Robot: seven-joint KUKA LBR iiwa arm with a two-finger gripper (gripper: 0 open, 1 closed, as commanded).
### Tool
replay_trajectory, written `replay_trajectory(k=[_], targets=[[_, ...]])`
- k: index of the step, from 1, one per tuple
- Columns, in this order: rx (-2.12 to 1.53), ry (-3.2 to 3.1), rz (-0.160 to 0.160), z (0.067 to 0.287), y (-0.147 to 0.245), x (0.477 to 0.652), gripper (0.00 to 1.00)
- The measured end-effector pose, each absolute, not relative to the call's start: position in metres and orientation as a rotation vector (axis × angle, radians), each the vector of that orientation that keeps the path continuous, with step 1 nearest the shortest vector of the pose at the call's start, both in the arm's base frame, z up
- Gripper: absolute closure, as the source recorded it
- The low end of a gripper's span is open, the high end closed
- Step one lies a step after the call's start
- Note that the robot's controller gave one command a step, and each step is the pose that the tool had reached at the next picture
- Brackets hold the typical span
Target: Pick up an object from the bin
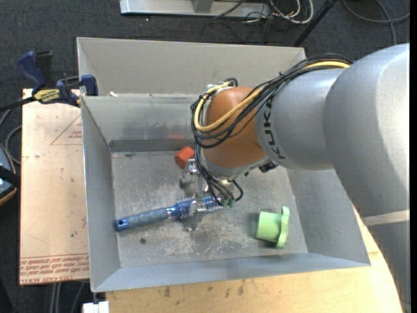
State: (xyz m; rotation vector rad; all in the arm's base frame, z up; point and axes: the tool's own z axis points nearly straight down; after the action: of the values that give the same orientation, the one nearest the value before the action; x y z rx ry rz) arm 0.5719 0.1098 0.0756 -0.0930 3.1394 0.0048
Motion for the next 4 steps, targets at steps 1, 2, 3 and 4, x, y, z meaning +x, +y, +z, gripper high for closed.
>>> replay_trajectory(k=[1, 2, 3, 4], targets=[[-0.092, 3.140, 0.003, 0.0772, 0.1107, 0.5726, 0.00], [-0.089, 3.140, 0.003, 0.0781, 0.1113, 0.5731, 0.00], [-0.087, 3.140, 0.003, 0.0784, 0.1117, 0.5734, 0.00], [-0.087, 3.136, 0.004, 0.0814, 0.1120, 0.5753, 1.00]])
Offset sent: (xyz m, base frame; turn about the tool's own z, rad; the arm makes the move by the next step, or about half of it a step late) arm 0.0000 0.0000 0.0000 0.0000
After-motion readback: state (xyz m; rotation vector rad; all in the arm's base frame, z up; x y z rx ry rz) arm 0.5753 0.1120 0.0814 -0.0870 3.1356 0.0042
